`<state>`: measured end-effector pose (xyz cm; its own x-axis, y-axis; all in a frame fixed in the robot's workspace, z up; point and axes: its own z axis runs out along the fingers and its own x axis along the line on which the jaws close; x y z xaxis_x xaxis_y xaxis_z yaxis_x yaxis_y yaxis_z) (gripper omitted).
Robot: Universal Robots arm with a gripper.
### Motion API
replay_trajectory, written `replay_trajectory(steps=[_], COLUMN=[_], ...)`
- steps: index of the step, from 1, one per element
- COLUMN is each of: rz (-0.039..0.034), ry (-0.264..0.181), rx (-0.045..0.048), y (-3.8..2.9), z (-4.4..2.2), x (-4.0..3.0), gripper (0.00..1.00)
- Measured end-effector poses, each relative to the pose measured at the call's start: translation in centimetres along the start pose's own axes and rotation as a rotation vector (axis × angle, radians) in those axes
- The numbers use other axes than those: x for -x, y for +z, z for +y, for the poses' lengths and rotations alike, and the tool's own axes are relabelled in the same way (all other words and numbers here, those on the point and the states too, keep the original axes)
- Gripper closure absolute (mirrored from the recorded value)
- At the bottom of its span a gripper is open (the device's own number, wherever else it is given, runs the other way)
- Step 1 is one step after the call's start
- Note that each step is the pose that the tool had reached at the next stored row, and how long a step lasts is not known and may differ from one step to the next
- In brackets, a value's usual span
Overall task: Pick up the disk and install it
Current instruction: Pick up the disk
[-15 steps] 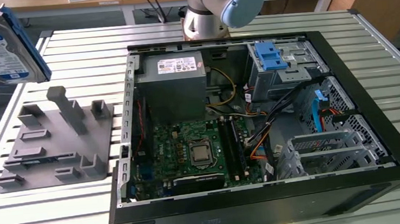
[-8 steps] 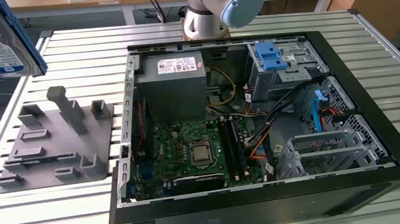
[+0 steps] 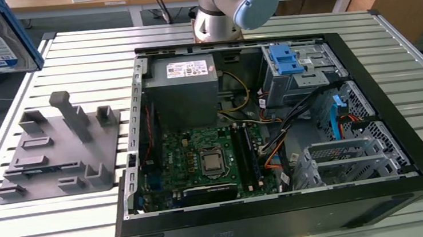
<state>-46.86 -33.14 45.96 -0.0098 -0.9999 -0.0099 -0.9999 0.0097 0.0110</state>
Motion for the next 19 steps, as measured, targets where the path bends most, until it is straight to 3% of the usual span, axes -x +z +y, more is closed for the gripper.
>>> replay_trajectory(steps=[11,19], rz=[0.0001,0.0001], ry=[0.000,0.000], rx=[-0.0002,-0.0003], y=[-3.24,-3.42], z=[0.04,-0.14], x=[0.04,0.04], gripper=[0.63,0.63])
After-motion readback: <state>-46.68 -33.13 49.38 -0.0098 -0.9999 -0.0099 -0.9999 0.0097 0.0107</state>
